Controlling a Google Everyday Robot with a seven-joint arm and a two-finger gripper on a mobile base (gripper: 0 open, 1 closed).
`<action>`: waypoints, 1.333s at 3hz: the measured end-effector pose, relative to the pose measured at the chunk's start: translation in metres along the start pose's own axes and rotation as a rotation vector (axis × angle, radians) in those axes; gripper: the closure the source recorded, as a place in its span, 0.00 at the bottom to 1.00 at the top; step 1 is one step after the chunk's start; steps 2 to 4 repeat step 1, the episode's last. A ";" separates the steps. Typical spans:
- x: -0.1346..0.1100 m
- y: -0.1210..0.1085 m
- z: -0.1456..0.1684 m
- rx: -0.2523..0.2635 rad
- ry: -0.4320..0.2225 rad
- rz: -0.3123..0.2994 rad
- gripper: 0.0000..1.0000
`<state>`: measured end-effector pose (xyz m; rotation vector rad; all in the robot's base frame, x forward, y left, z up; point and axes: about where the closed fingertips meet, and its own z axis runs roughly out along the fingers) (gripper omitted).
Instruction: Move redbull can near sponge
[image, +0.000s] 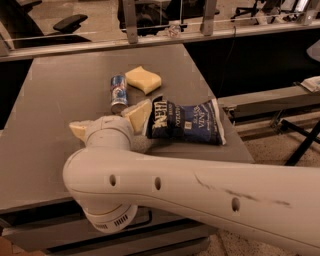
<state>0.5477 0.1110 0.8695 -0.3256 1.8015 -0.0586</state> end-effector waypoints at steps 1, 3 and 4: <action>0.000 0.000 0.000 0.000 0.000 0.000 0.00; 0.000 0.000 0.000 0.000 0.000 0.000 0.00; 0.000 0.000 0.000 0.000 0.000 0.000 0.00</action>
Offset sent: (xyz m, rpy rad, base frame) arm 0.0000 0.0000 0.0000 0.0000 0.0000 0.0000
